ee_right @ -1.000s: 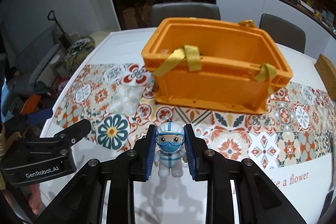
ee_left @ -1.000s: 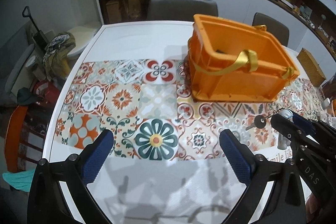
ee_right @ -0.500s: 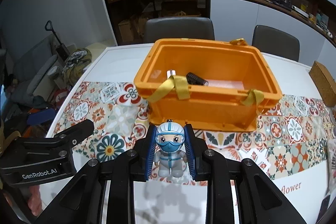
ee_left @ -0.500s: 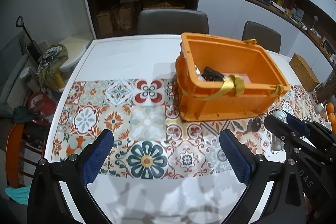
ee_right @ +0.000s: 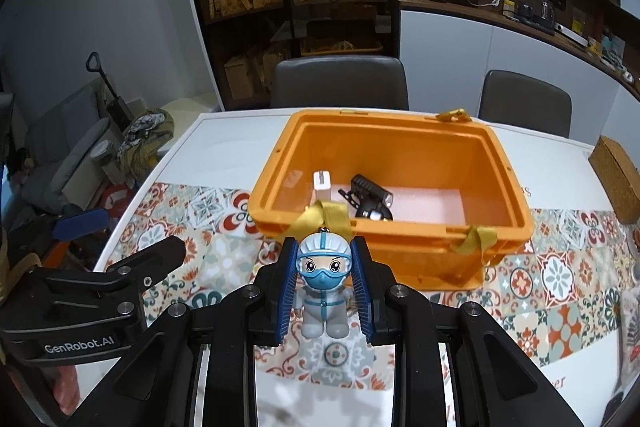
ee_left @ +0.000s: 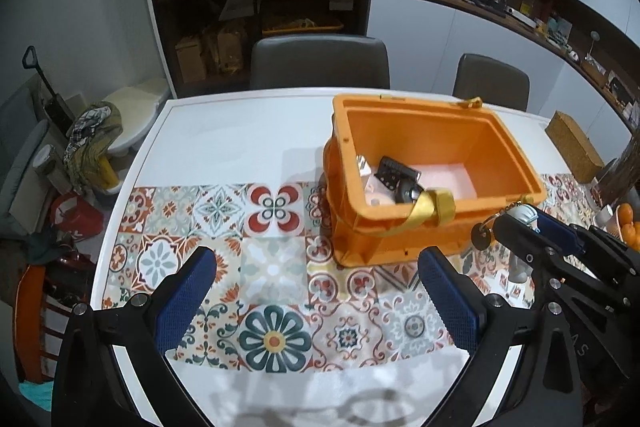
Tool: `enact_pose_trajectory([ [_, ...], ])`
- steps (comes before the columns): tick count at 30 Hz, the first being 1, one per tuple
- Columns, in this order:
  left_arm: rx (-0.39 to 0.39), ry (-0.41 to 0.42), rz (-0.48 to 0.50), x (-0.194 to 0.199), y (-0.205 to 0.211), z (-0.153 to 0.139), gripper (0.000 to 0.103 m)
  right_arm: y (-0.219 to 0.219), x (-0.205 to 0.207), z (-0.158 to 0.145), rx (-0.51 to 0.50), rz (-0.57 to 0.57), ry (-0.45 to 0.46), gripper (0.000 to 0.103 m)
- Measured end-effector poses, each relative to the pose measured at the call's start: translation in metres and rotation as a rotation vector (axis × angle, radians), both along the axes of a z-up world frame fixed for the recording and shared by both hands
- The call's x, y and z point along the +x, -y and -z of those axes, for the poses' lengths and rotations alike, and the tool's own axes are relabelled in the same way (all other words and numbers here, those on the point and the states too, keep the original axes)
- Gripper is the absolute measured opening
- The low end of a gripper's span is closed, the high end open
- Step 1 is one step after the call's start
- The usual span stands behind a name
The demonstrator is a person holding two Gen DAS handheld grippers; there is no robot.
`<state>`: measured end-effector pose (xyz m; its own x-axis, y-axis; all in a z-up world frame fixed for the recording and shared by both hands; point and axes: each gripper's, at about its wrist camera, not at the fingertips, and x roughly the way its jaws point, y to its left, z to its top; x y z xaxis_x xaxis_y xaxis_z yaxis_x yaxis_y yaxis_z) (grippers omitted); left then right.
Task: Organize rigid objects
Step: 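Carry the astronaut keychain with the right tool over the crate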
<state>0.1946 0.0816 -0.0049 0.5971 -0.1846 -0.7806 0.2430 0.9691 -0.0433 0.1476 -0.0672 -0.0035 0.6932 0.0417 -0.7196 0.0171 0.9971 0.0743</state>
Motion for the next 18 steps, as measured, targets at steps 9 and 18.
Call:
enact_pose_trajectory([
  [9, -0.006, 0.02, 0.003, 0.024, 0.014, -0.014, 0.103, 0.014, 0.022, -0.015, -0.008, 0.011, 0.029, 0.027],
  [18, 0.016, 0.035, 0.005, 0.052, 0.033, -0.021, 0.103, 0.033, 0.053, -0.018, -0.019, 0.033, 0.008, 0.027],
])
